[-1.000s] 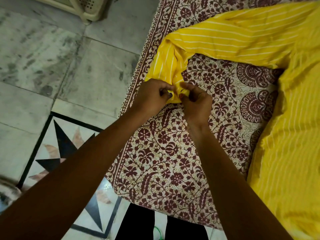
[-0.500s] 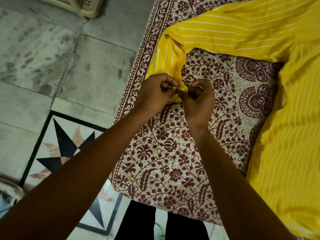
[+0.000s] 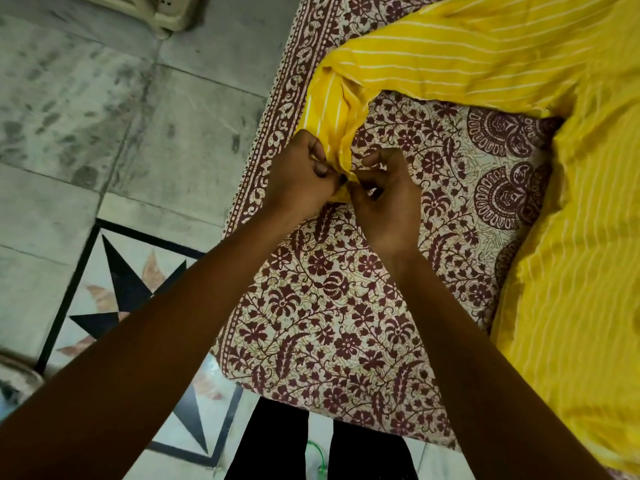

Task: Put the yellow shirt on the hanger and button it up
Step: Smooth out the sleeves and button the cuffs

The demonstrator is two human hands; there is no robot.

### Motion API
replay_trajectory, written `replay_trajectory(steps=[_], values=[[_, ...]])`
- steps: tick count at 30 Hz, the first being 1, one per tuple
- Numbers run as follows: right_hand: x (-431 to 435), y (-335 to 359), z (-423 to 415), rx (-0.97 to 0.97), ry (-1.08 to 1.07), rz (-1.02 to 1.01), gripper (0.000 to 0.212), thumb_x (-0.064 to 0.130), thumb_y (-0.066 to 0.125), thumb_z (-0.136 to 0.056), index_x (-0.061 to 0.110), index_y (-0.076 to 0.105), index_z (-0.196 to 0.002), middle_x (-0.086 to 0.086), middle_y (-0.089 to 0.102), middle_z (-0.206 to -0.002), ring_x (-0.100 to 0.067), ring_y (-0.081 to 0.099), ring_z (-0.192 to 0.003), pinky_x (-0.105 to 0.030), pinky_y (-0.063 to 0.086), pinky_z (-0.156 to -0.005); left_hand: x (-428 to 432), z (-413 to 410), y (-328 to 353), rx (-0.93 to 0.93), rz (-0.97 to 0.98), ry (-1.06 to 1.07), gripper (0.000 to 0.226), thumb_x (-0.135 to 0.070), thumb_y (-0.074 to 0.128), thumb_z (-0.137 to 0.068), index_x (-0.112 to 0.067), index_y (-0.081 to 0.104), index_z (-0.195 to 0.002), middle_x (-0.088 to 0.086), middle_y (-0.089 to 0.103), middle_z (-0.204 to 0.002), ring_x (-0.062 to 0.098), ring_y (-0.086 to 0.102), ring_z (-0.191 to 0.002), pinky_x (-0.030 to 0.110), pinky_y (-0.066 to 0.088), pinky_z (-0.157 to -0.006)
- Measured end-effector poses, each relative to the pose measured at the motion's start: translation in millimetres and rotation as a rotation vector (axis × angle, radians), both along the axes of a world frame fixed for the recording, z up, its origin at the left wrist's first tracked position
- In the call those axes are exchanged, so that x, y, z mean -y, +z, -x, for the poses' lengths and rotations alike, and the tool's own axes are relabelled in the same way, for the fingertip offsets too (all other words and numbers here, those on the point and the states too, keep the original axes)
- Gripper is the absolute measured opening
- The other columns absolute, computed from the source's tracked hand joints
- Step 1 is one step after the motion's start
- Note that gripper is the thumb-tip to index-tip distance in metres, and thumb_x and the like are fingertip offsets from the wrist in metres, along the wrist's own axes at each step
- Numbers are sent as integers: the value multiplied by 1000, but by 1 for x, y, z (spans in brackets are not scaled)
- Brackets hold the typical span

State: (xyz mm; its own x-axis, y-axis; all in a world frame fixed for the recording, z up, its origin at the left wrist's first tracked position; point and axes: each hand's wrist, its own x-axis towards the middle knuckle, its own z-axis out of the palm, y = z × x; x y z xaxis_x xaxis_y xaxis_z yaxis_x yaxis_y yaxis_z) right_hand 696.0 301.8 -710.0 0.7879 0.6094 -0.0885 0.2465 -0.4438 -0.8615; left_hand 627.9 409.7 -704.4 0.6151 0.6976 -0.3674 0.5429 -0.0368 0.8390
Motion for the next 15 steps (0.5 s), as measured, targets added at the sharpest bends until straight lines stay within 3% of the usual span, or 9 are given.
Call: replay_trajectory(steps=[3, 9, 12, 15], values=[[1, 3, -5, -15, 36, -23, 31, 5, 73, -76, 8, 57, -102, 0, 71, -85, 6, 62, -65, -9, 47, -62, -3, -3, 2, 15, 6, -17, 41, -1, 67, -73, -28, 36, -72, 18, 67, -79, 33, 66, -73, 49, 55, -71], [1, 5, -18, 59, 75, -13, 21, 5, 72, -77, 6, 71, -98, 0, 71, -87, -2, 66, -73, -14, 53, -68, -12, -8, 12, 46, 36, -136, 39, 0, 64, -77, -28, 37, -79, 16, 69, -81, 31, 68, -75, 50, 55, -73], [0, 7, -21, -37, 25, -80, 21, 2, 72, -77, 6, 71, -98, 3, 68, -84, 4, 65, -70, -14, 54, -68, -10, -9, 23, 106, -280, -305, 28, -2, 63, -78, -13, 48, -99, 13, 66, -86, 24, 63, -77, 43, 53, -73], [0, 9, -25, -109, -30, -157, 23, -3, 70, -77, 5, 70, -98, -2, 70, -87, -3, 69, -71, -21, 57, -68, -9, -13, 25, 125, -774, -506, 49, -7, 64, -75, -15, 53, -122, 12, 56, -120, 28, 48, -111, 40, 38, -92]])
